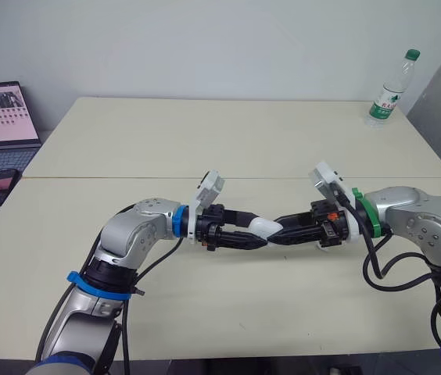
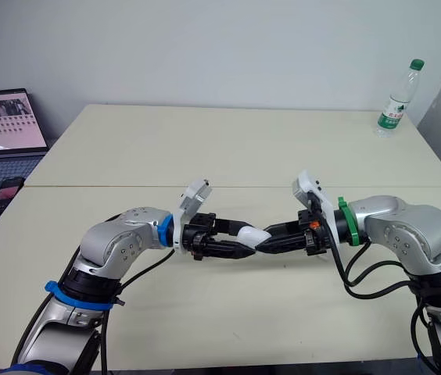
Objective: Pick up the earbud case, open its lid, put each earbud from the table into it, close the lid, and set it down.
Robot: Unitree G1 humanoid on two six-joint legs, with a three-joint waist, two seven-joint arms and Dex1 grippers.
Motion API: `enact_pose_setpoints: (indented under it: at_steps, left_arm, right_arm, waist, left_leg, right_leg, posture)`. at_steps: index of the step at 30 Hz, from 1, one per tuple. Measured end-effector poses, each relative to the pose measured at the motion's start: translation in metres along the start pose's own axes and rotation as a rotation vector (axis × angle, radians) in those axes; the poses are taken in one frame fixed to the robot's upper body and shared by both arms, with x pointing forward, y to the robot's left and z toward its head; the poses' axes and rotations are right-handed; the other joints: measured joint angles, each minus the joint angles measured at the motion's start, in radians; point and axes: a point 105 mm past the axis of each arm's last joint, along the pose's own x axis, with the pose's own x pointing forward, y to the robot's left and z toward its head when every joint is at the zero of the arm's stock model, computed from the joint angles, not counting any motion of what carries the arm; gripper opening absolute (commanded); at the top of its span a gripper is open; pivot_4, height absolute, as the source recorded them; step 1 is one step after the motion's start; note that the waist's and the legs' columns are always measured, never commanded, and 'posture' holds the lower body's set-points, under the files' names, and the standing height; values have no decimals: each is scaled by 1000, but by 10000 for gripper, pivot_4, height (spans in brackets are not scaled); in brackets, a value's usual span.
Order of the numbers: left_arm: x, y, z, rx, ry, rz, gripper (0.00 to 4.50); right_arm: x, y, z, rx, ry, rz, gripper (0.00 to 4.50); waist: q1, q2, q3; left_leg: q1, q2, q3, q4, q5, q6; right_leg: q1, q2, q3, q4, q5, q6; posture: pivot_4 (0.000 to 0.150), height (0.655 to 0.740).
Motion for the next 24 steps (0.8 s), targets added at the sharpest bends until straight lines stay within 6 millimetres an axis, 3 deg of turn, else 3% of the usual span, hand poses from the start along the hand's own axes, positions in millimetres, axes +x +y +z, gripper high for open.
enact_pose_setpoints:
  at_steps: [3, 4, 9, 19, 24]
  left_arm:
    - [0, -2, 0, 2, -1, -17, 8915]
    - [0, -2, 0, 5, -1, -17, 7369]
    - [0, -1, 1, 15, 1, -13, 7379]
    - [-2, 1, 0, 12, 0, 1, 7379]
    - [-3, 3, -1, 11, 1, 10, 7379]
  right_arm:
    - [0, -2, 0, -2, 0, -14, 7480]
    - [0, -2, 0, -2, 0, -17, 7480]
    - [0, -4, 0, -9, 4, -28, 7480]
    - [-5, -14, -3, -41, 38, -108, 43680]
    - [-7, -19, 2, -64, 36, -151, 45000]
  waist:
    - [0, 0, 0]
    - [0, 0, 0]
    - [0, 0, 0]
    - [0, 0, 0]
    - [-1, 0, 0]
  left_leg:
    - [0, 0, 0, 0, 0, 0]
    - [0, 0, 0, 0, 0, 0]
    - [0, 0, 0, 0, 0, 0]
    - [0, 0, 0, 0, 0, 0]
    - [0, 0, 0, 0, 0, 0]
  right_leg:
    - [0, 0, 0, 0, 0, 0]
    - [0, 0, 0, 0, 0, 0]
    - [0, 0, 0, 0, 0, 0]
    - [0, 0, 0, 0, 0, 0]
    - [0, 0, 0, 1, 0, 0]
  posture:
    - [1500, 7362]
    - [1500, 7362]
    - [1500, 7362]
    - [1500, 7362]
    - [1500, 7362]
